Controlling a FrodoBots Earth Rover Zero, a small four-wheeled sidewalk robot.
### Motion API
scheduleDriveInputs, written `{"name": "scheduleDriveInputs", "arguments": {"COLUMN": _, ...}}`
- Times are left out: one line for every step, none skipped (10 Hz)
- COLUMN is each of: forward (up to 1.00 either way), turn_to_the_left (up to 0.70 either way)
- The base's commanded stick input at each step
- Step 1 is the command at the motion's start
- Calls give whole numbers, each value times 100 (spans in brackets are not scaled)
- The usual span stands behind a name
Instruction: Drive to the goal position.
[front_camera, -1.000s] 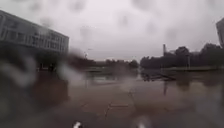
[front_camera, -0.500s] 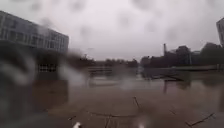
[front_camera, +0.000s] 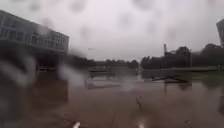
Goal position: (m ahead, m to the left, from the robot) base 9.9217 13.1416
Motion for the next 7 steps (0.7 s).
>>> {"name": "scheduleDriveInputs", "arguments": {"forward": 70, "turn_to_the_left": 1}}
{"name": "scheduleDriveInputs", "arguments": {"forward": 70, "turn_to_the_left": 1}}
{"name": "scheduleDriveInputs", "arguments": {"forward": 70, "turn_to_the_left": 1}}
{"name": "scheduleDriveInputs", "arguments": {"forward": 70, "turn_to_the_left": 1}}
{"name": "scheduleDriveInputs", "arguments": {"forward": 70, "turn_to_the_left": 1}}
{"name": "scheduleDriveInputs", "arguments": {"forward": 70, "turn_to_the_left": 1}}
{"name": "scheduleDriveInputs", "arguments": {"forward": 70, "turn_to_the_left": 1}}
